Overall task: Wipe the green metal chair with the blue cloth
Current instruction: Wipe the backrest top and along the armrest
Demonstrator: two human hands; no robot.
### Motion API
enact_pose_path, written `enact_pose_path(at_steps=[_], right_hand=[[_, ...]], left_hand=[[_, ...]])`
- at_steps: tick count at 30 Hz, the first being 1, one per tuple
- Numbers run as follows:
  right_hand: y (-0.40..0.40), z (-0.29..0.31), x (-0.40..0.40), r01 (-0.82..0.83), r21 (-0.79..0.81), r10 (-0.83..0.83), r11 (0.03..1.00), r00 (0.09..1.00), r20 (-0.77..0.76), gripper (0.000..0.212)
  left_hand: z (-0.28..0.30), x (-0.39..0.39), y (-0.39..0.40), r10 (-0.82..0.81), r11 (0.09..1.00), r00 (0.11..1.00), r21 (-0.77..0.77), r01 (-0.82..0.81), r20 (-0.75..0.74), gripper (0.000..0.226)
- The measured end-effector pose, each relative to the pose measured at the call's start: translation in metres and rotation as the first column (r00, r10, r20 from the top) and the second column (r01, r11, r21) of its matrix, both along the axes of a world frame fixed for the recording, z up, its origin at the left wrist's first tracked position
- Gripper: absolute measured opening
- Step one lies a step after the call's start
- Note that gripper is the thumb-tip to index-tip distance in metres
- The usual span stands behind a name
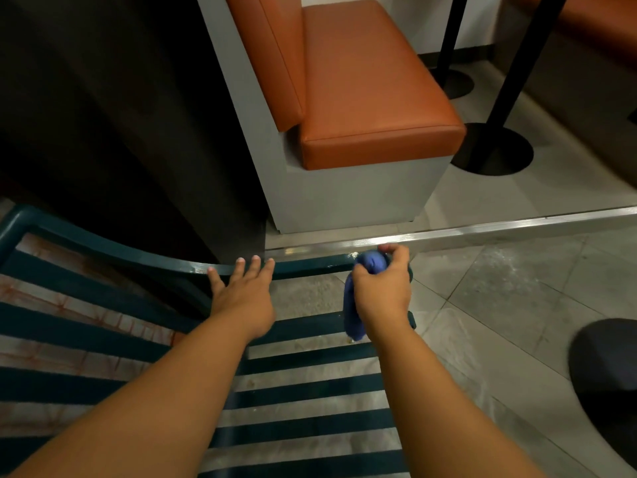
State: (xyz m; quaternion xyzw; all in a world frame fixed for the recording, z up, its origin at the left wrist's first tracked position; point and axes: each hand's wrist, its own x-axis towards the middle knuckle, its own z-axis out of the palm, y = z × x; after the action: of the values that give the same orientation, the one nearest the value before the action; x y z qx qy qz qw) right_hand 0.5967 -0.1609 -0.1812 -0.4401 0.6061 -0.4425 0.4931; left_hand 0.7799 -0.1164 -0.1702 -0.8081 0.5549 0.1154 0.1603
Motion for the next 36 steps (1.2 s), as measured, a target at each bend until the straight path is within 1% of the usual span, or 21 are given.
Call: enact_pose_path(at_steps=[1,3,5,6,7,8,9,10,11,12,15,17,20,22,24,27,29,31,33,34,36], right_hand=[[-0.005,0.003,0.004,-0.015,-0.059,0.012,0.998,0.999,-0.04,0.042],[-0.013,0.012,0.02,-0.125,-0.123,0.11,0.984,0.987,-0.121,0.047],[-0.024,0.009,0.038,-0.301,-0.096,0.264,0.949,0.922,-0.284,0.051],[-0.028,0.006,0.045,-0.406,-0.067,0.335,0.911,0.826,-0.453,0.05],[-0.032,0.001,0.049,-0.502,-0.024,0.371,0.865,0.671,-0.642,0.046],[-0.035,-0.006,0.051,-0.582,0.026,0.381,0.812,0.497,-0.78,0.045],[-0.037,-0.014,0.052,-0.654,0.076,0.387,0.752,0.347,-0.854,0.048],[-0.038,-0.021,0.051,-0.709,0.131,0.398,0.693,0.226,-0.889,0.055],[-0.04,-0.027,0.048,-0.741,0.168,0.396,0.651,0.143,-0.907,0.062],[-0.042,-0.031,0.045,-0.757,0.179,0.386,0.628,0.103,-0.917,0.068],[-0.045,-0.036,0.037,-0.783,0.157,0.372,0.601,0.101,-0.923,0.076],[-0.045,-0.039,0.031,-0.787,0.108,0.369,0.607,0.159,-0.916,0.073],[-0.045,-0.042,0.029,-0.714,0.08,0.37,0.696,0.26,-0.892,0.064],[-0.044,-0.042,0.034,-0.667,0.085,0.368,0.74,0.296,-0.881,0.065],[-0.043,-0.042,0.036,-0.697,0.068,0.361,0.714,0.283,-0.888,0.068],[-0.051,-0.043,0.016,-0.785,0.097,0.372,0.612,0.178,-0.911,0.07],[-0.06,-0.045,-0.007,-0.784,0.134,0.383,0.607,0.14,-0.913,0.074],[-0.072,-0.047,-0.026,-0.726,0.151,0.417,0.672,0.202,-0.886,0.072],[-0.079,-0.046,-0.028,-0.643,0.241,0.52,0.727,0.287,-0.805,0.071],[-0.08,-0.046,-0.023,-0.632,0.266,0.545,0.728,0.297,-0.784,0.073],[-0.072,-0.048,-0.004,-0.682,0.198,0.48,0.704,0.251,-0.841,0.073]], left_hand=[[-0.001,-0.001,-0.002,-0.002,1.0,1.0,0.004,0.002,-0.006,0.087],[-0.004,-0.002,-0.006,-0.007,1.0,1.0,0.021,0.008,-0.01,0.088],[-0.008,-0.004,-0.011,-0.007,0.999,1.0,0.042,0.008,-0.011,0.088],[-0.01,-0.004,-0.013,-0.004,0.999,1.0,0.053,0.004,-0.01,0.088],[-0.013,-0.005,-0.016,0.003,0.998,1.0,0.064,-0.003,-0.01,0.088],[-0.016,-0.005,-0.017,0.01,0.997,1.0,0.081,-0.009,-0.011,0.089],[-0.018,-0.006,-0.019,0.013,0.995,1.0,0.103,-0.012,-0.007,0.089],[-0.02,-0.009,-0.02,0.014,0.991,1.0,0.132,-0.015,0.003,0.09],[-0.021,-0.011,-0.022,0.013,0.987,1.0,0.16,-0.017,0.022,0.091],[-0.02,-0.014,-0.024,0.009,0.983,0.999,0.183,-0.018,0.046,0.091],[-0.014,-0.024,-0.033,-0.004,0.974,0.993,0.225,-0.021,0.114,0.091],[-0.011,-0.026,-0.037,-0.008,0.97,0.992,0.243,-0.024,0.129,0.092],[-0.011,-0.023,-0.041,0.001,0.965,0.995,0.262,-0.029,0.104,0.093],[-0.012,-0.021,-0.042,0.007,0.958,0.995,0.284,-0.035,0.097,0.093],[-0.012,-0.021,-0.043,0.008,0.957,0.995,0.289,-0.035,0.095,0.092],[-0.012,-0.021,-0.041,-0.009,0.958,0.995,0.285,-0.02,0.1,0.089],[-0.012,-0.02,-0.04,-0.016,0.96,0.995,0.281,-0.013,0.1,0.088],[-0.012,-0.019,-0.04,-0.022,0.96,0.995,0.279,-0.008,0.102,0.087],[-0.014,-0.02,-0.04,-0.022,0.96,0.994,0.28,-0.008,0.106,0.087],[-0.015,-0.021,-0.04,-0.022,0.96,0.994,0.28,-0.01,0.111,0.088],[-0.016,-0.024,-0.04,-0.025,0.962,0.992,0.273,-0.011,0.127,0.089]])
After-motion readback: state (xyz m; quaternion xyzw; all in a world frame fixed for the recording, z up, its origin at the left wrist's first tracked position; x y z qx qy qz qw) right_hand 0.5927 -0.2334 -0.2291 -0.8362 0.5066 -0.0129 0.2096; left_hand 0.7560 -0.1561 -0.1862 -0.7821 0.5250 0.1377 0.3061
